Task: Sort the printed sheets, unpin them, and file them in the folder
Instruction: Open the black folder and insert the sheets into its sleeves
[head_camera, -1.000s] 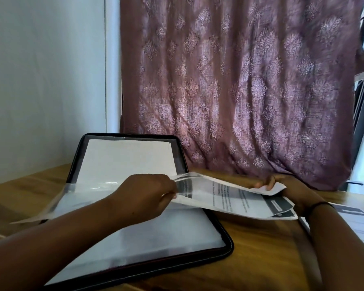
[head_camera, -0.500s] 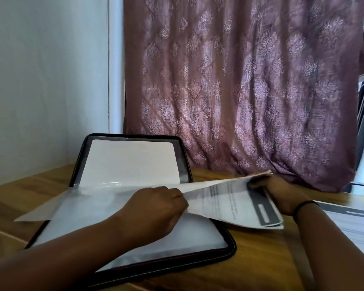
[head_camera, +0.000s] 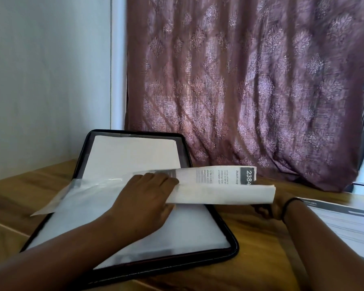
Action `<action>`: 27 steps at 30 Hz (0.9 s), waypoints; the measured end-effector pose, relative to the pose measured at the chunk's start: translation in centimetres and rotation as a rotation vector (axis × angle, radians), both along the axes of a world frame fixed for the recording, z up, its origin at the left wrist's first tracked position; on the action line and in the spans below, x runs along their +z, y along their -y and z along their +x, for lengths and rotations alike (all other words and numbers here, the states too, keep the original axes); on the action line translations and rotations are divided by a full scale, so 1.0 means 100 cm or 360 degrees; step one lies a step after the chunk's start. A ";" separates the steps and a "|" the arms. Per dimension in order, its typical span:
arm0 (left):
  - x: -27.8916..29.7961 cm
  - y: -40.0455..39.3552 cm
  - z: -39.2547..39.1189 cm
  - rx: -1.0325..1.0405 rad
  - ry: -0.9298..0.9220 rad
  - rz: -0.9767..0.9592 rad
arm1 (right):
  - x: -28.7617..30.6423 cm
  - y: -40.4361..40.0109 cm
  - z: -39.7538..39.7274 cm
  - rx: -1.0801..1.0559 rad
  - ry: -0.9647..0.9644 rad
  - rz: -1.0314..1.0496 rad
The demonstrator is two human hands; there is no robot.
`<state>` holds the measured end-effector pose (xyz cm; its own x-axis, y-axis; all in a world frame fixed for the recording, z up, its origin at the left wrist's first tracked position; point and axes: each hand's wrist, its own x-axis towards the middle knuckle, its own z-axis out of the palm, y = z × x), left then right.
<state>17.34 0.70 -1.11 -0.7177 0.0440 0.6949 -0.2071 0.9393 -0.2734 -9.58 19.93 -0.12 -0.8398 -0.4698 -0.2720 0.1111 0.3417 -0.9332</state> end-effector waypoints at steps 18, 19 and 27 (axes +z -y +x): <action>-0.012 -0.024 0.001 -0.0249 0.0273 -0.0153 | -0.010 0.012 -0.009 0.0153 -0.0788 0.0368; -0.013 -0.025 0.002 -0.0272 0.0296 -0.0153 | -0.011 0.015 -0.008 0.0130 -0.0650 0.0144; -0.025 -0.027 0.006 -0.0344 0.0407 -0.0036 | -0.007 0.045 0.025 0.0751 -0.0179 0.0029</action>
<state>17.98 3.39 -3.58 -0.8410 0.2276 0.4908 0.0743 0.9472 -0.3119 -7.05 15.42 -0.83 -0.5609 -0.8025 -0.2034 -0.1610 0.3467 -0.9241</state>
